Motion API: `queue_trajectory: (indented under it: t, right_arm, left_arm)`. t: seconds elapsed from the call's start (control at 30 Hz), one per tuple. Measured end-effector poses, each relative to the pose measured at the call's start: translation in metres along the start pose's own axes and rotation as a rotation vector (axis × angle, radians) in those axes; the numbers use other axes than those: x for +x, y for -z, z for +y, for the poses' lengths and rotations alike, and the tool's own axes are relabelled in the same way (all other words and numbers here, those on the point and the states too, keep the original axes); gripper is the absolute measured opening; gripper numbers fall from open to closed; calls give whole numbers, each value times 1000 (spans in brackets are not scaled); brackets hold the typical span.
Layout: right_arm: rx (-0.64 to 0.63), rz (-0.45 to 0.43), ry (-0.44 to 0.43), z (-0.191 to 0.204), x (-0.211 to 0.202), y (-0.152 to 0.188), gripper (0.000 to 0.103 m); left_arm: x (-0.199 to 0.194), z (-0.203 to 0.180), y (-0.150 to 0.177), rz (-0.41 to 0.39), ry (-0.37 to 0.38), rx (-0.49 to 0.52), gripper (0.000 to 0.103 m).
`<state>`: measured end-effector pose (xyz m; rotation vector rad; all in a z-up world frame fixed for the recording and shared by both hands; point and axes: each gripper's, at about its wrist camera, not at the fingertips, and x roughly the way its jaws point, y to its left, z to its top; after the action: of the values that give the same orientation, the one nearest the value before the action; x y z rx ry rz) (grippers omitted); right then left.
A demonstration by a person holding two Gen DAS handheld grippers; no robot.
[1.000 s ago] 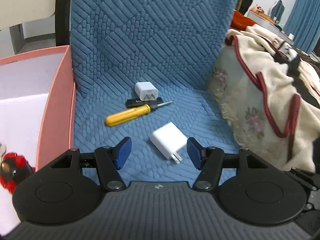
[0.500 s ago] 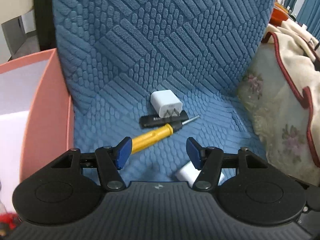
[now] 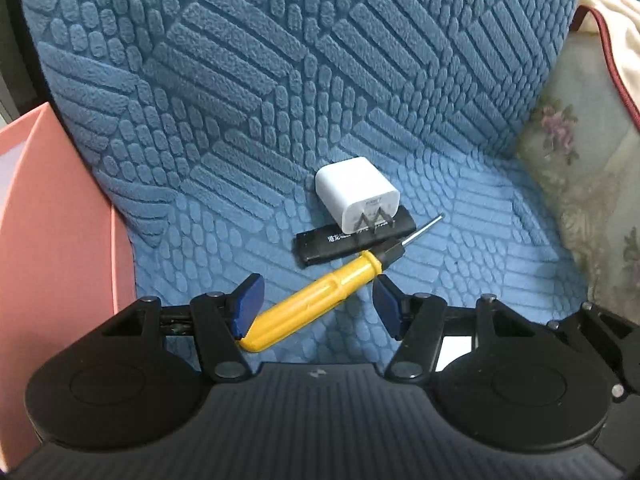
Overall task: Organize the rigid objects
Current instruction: 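Grasp the yellow screwdriver with the left gripper while the right grasps the white charger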
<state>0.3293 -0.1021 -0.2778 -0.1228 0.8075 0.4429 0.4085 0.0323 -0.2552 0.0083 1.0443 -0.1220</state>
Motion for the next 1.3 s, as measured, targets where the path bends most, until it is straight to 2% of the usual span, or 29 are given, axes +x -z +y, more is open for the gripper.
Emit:
queue_trajectory:
  t: [0.07, 0.17, 0.27, 0.4, 0.63, 0.8, 0.93, 1.07, 1.3]
  right_arm:
    - [6, 9, 2, -2, 3, 0, 68]
    - [18, 15, -13, -4, 2, 0, 65]
    - [0, 19, -17, -1, 0, 1, 56]
    - [-61, 31, 8, 6, -2, 3, 53]
    - [-23, 34, 13, -2, 1, 2, 54]
    - [-53, 35, 27, 1, 5, 3, 55]
    - [-57, 42, 24, 0, 6, 2, 55]
    - [-39, 57, 12, -4, 4, 1, 53]
    - [20, 75, 49, -10, -15, 13, 53]
  left_arm:
    - [3, 0, 0, 9, -10, 9, 66]
    - [6, 1, 1, 23, -10, 5, 66]
    - [10, -2, 2, 37, 7, -6, 66]
    - [8, -7, 5, 28, -1, -10, 66]
    - [8, -14, 11, 7, -14, 23, 62]
    - [5, -18, 17, -14, -8, 44, 49]
    - [0, -19, 24, -15, 16, 59, 44]
    - [-9, -21, 32, -14, 18, 66, 32]
    - [-26, -27, 46, -36, 40, 23, 25]
